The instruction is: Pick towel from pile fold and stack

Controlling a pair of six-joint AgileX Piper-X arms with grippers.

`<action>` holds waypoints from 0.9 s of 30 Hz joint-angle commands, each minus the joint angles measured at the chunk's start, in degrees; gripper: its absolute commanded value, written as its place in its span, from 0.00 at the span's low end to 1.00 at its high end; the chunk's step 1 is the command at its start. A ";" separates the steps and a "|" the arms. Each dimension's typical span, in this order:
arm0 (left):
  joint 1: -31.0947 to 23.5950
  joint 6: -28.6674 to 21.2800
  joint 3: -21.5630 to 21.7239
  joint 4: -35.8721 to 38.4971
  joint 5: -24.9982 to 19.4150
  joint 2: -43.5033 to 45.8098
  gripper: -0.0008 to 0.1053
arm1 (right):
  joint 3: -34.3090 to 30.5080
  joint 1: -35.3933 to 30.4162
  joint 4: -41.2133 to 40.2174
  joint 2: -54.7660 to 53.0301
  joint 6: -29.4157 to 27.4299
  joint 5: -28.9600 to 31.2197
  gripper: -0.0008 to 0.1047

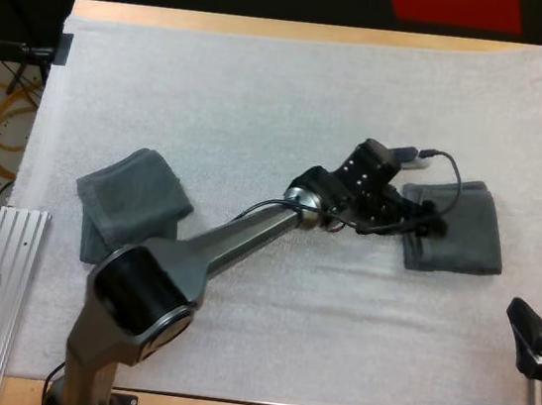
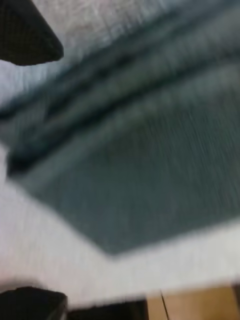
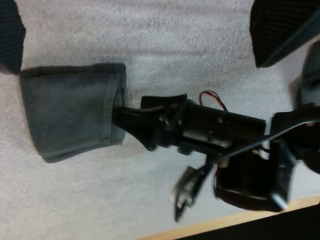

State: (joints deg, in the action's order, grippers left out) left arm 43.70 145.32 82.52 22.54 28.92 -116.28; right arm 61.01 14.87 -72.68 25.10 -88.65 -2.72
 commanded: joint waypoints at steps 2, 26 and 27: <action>0.12 1.29 1.28 2.00 -1.15 -1.05 0.82 | 0.45 -0.05 -0.02 -0.59 0.22 0.33 0.84; 0.73 11.74 13.94 14.42 0.68 -10.11 0.76 | 0.45 -0.05 -0.02 -0.59 -0.02 0.33 0.84; 1.02 12.35 15.05 14.81 0.77 -10.67 0.76 | 0.45 -0.05 -0.02 -0.59 -0.02 0.33 0.84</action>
State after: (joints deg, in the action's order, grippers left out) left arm 44.29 157.27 97.51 36.76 29.42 -126.90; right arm 61.01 14.87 -72.96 24.66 -88.65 -2.72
